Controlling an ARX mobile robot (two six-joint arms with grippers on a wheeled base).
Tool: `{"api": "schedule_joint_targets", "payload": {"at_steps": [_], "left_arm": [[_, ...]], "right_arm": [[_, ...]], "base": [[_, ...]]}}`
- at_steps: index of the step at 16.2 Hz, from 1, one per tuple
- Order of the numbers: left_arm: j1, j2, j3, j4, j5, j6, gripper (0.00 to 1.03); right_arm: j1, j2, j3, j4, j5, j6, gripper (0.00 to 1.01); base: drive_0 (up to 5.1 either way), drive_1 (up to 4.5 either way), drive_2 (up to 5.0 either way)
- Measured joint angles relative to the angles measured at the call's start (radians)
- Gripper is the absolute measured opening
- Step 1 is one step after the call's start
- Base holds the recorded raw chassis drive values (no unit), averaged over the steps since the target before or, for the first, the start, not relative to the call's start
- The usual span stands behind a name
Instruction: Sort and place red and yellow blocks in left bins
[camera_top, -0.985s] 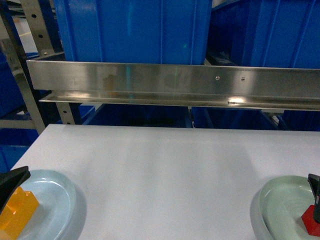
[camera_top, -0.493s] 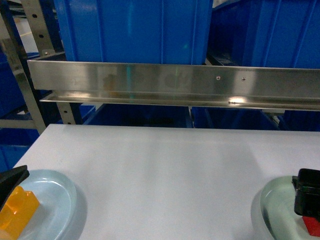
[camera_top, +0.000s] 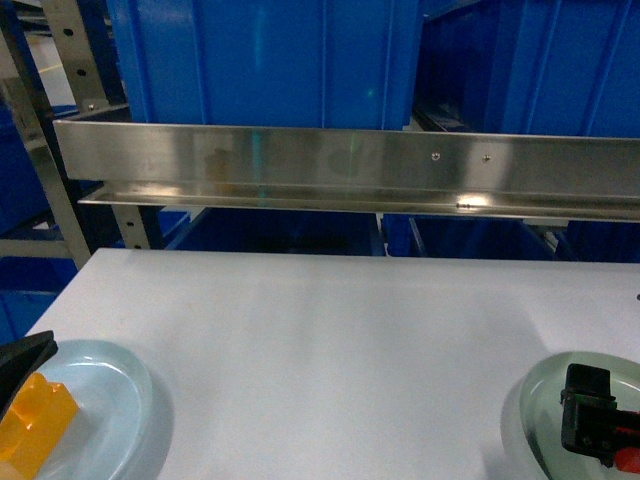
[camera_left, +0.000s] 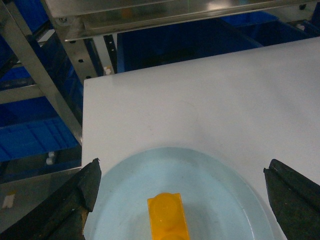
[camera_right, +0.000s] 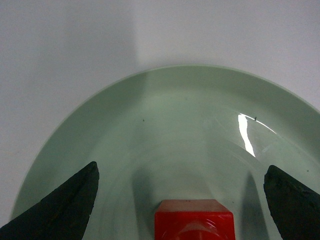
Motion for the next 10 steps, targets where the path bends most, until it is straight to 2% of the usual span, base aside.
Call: {"api": "schedule_joint_targets", "payload": {"at_steps": [3,6,8,10], "left_arm": [[0.000,0.000,0.000,0.000,0.000,0.000,0.98],[0.000,0.000,0.000,0.000,0.000,-0.001,0.98],[0.000,0.000,0.000,0.000,0.000,-0.001,0.98],[0.000,0.000,0.000,0.000,0.000,-0.002,0.98]], "right_arm": [[-0.002,0.052,0.005,0.048,0.005,0.012,0.98],[0.000,0.089,0.030,0.068,0.027,0.005,0.98],[0.000,0.105,0.031,0.084,0.042,-0.011,0.84],[-0.010,0.111,0.029,0.093,0.042,-0.032,0.55]], "base": [[0.0,0.00,0.0],[0.0,0.00,0.0],[0.0,0.00,0.0],[0.0,0.00,0.0]]}}
